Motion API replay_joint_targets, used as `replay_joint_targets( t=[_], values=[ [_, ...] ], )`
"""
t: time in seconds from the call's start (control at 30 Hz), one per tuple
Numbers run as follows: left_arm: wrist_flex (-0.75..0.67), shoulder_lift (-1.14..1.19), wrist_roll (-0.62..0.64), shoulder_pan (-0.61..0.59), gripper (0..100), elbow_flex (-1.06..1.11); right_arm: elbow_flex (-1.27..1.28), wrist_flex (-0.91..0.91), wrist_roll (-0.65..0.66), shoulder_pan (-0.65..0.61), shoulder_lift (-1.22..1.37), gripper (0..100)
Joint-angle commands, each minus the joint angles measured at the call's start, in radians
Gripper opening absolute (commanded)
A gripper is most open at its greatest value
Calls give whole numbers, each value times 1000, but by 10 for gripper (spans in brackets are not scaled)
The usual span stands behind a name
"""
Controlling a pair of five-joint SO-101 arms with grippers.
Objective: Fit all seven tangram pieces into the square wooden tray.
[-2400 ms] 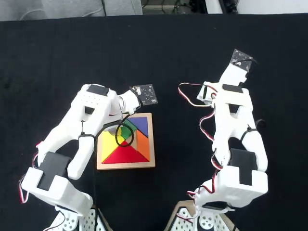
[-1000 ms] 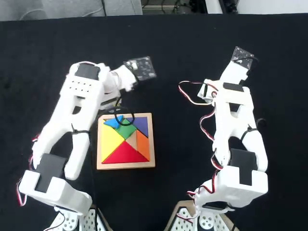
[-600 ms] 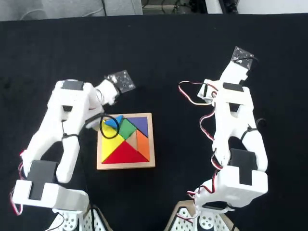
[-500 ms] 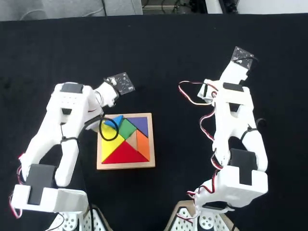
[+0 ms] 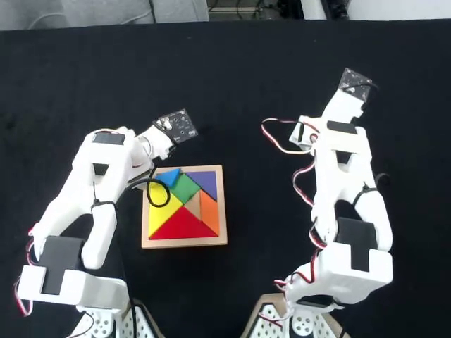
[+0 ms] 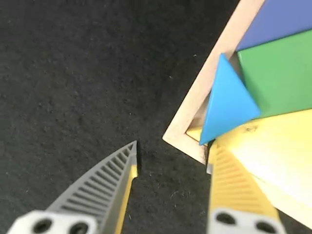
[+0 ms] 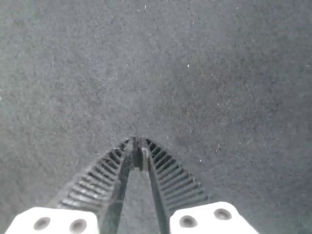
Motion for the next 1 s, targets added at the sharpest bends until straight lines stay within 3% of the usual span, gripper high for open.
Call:
replay_joint_targets(
  t=[0.0,0.13,0.33,0.43,0.53,0.73,0.97],
  values=[
    [-15,-6,20,12,238,-53,-54,-18,-12,11,-67,11],
    [-52,-6,89,19,238,-68,-54,-18,-12,11,-67,11],
    [-40,-20,91,-7,238,-136,-54,-18,-12,11,-67,11],
    [71,-44,94,-4,238,-228,-54,-18,-12,11,-67,11],
    [146,-54,107,73,238,-274,-56,-18,-12,9,-67,11],
    [-37,37,319,231,238,-183,-56,-18,-12,14,-67,11],
    [-55,114,334,202,238,-157,-56,-18,-12,14,-67,11]
  ],
)
